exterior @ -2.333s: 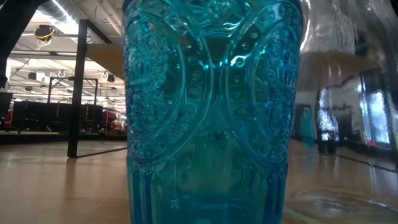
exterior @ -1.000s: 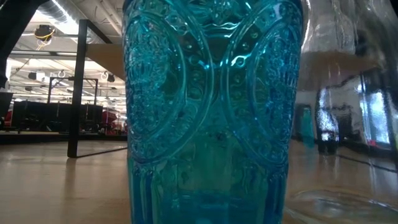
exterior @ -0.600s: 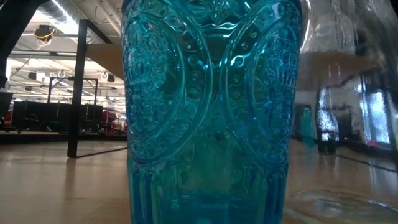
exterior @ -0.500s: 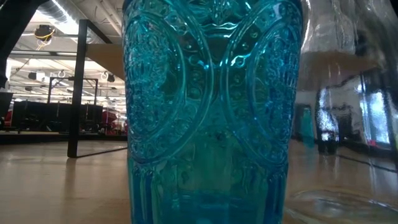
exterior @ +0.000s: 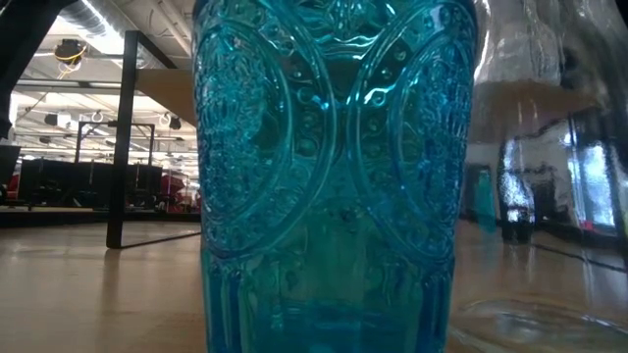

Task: Sort vases onto shelf
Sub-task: Put the blue vase on the shelf aligned with the other blue vase

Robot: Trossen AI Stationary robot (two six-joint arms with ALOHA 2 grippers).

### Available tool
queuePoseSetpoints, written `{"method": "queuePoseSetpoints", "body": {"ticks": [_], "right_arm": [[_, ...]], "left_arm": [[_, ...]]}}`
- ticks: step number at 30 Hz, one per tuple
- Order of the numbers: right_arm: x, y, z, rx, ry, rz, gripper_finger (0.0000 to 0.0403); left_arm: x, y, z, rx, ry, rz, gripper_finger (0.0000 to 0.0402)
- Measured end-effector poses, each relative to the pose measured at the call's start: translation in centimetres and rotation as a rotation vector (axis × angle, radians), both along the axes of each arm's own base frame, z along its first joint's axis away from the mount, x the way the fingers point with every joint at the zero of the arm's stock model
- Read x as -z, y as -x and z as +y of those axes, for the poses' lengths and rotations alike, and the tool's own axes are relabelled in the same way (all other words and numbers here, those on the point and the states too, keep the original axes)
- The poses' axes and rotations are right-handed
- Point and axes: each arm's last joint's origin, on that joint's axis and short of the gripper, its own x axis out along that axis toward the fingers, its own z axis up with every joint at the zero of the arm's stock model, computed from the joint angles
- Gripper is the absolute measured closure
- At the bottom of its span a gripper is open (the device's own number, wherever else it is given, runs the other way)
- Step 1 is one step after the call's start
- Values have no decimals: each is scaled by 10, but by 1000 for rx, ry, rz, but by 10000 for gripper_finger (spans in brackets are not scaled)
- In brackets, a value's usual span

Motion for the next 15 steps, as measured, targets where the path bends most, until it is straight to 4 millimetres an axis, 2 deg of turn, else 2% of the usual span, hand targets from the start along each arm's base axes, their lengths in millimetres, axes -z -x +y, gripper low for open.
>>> {"method": "queuePoseSetpoints", "body": {"ticks": [4, 7, 9, 13, 15], "right_arm": [[-47, 13, -6, 6, 150, -142, 403], [-70, 37, -19, 166, 337, -70, 403], [-73, 58, -32, 316, 475, 112, 403], [-60, 98, -62, 572, 665, 531, 403], [-55, 107, -81, 648, 651, 569, 403]], "left_arm": [[0, 0, 0, 1, -1, 0, 402], [0, 0, 0, 2, -1, 0, 402], [0, 0, 0, 4, -3, -1, 402], [0, 0, 0, 4, -3, -2, 401], [0, 0, 0, 10, -8, -4, 402]]}}
